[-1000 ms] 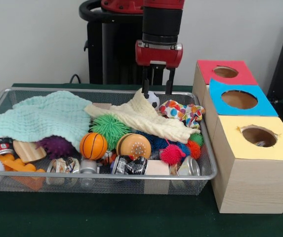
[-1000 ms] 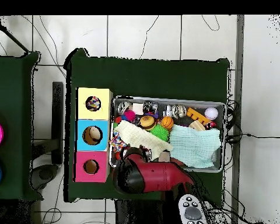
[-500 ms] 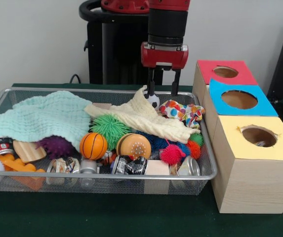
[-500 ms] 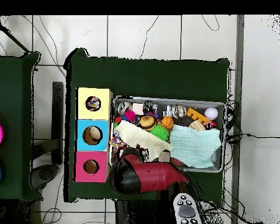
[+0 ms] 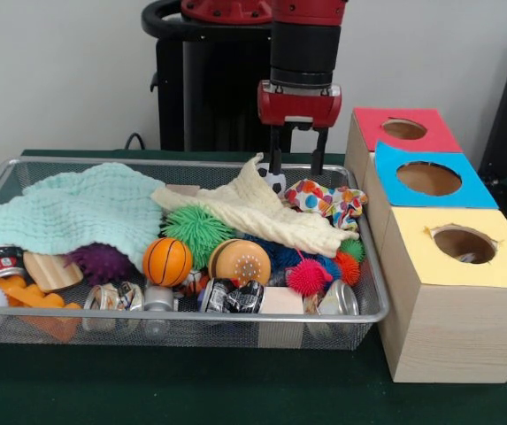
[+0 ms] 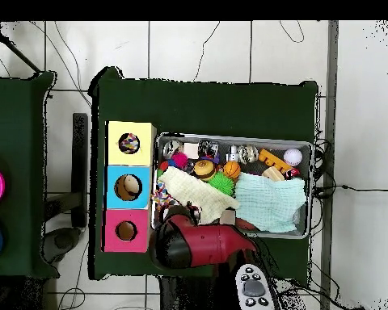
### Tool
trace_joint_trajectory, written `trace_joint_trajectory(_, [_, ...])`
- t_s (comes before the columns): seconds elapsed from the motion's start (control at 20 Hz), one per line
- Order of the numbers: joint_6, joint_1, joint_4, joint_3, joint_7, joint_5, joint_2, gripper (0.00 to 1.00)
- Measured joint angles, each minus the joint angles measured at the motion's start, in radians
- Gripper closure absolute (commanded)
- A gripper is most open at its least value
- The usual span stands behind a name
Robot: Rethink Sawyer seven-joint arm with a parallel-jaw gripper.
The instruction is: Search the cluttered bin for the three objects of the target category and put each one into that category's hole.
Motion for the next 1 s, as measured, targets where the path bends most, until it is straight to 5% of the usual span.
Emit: trace_joint_trajectory(1.0, [-0.115,0.047,-0.001,-0.053,0.000,0.000,0.090,0.00])
